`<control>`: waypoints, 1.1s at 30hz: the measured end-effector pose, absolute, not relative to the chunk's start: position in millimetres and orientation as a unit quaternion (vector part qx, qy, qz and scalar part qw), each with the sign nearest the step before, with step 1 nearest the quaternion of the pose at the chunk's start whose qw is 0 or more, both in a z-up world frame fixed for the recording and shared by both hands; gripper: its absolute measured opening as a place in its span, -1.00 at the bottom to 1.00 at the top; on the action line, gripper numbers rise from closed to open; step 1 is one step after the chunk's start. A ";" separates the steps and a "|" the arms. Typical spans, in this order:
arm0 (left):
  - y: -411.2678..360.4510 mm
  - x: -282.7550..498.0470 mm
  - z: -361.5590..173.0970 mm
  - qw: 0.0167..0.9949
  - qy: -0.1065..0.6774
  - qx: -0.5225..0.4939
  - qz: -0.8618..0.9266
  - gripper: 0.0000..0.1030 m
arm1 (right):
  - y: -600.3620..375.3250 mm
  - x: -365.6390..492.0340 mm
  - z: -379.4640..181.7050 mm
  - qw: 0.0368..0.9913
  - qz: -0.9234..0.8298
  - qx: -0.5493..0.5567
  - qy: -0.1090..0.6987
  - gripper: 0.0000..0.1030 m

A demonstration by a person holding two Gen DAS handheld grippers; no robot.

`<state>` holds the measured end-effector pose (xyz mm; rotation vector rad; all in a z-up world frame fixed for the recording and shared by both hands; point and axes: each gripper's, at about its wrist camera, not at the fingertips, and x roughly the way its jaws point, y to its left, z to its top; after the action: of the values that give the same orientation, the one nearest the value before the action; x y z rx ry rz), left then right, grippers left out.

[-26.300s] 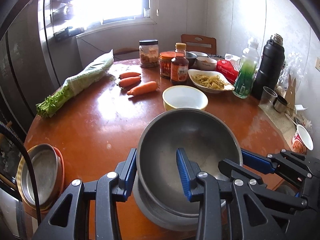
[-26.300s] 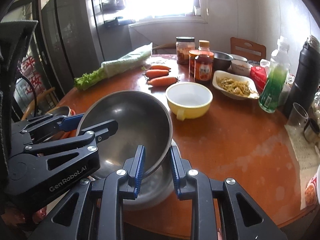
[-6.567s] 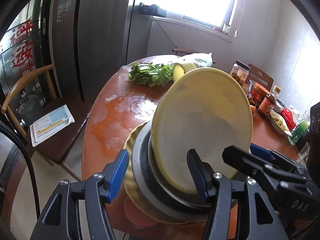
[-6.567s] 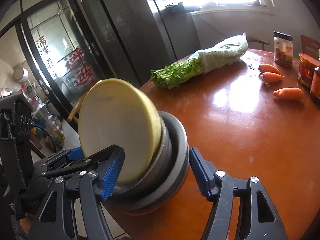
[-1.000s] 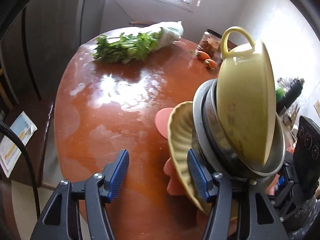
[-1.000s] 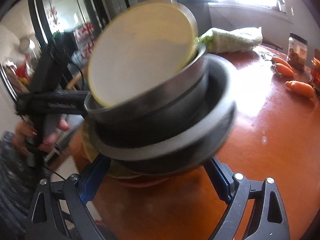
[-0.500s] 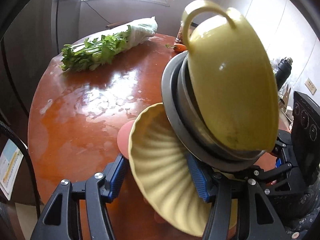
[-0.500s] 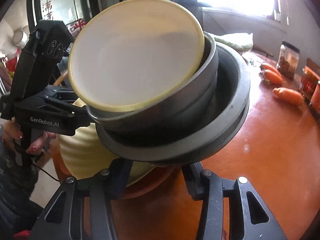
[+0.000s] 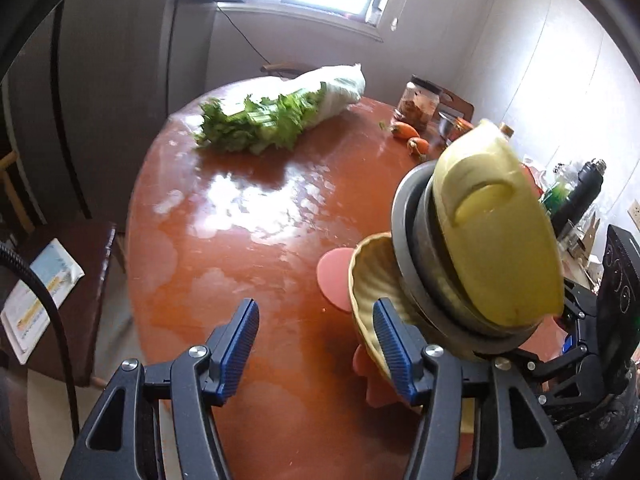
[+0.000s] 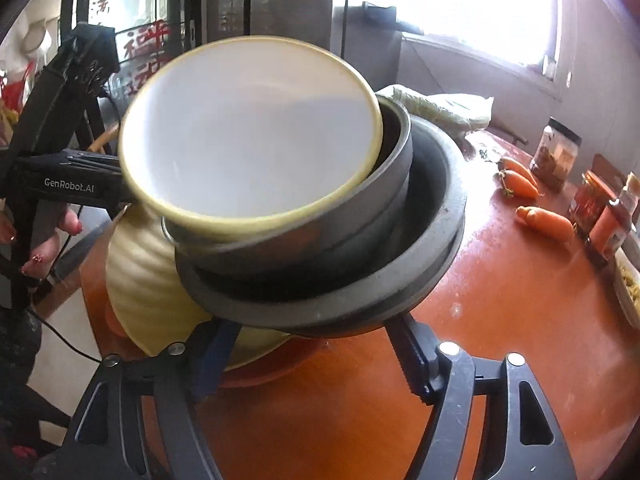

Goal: Organize plates and bowls

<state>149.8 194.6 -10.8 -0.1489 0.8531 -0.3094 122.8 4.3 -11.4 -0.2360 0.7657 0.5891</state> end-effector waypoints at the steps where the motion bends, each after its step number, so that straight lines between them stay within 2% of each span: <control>1: 195.2 146.0 -7.0 0.898 0.408 -0.075 -0.150 0.15 | 4.5 120.6 -12.2 0.878 0.285 -0.111 0.368 0.47; 8: 187.4 129.3 3.9 0.896 0.406 -0.064 -0.170 0.15 | 2.0 109.0 -5.0 0.871 0.308 -0.085 0.374 0.53; 18: 154.0 91.8 9.4 0.907 0.410 -0.001 -0.101 0.16 | -17.9 97.1 11.5 0.885 0.295 -0.065 0.354 0.56; 25: 137.0 64.9 18.5 0.919 0.390 0.007 -0.059 0.24 | -30.4 89.3 17.7 0.896 0.281 -0.059 0.340 0.57; 33: 141.2 69.1 10.3 0.917 0.398 -0.016 -0.028 0.27 | -80.5 131.2 25.7 0.928 0.175 0.022 0.327 0.58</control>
<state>69.1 141.2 10.3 -0.0328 0.8194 -0.0570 131.2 -80.5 25.7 0.0441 0.6705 0.3582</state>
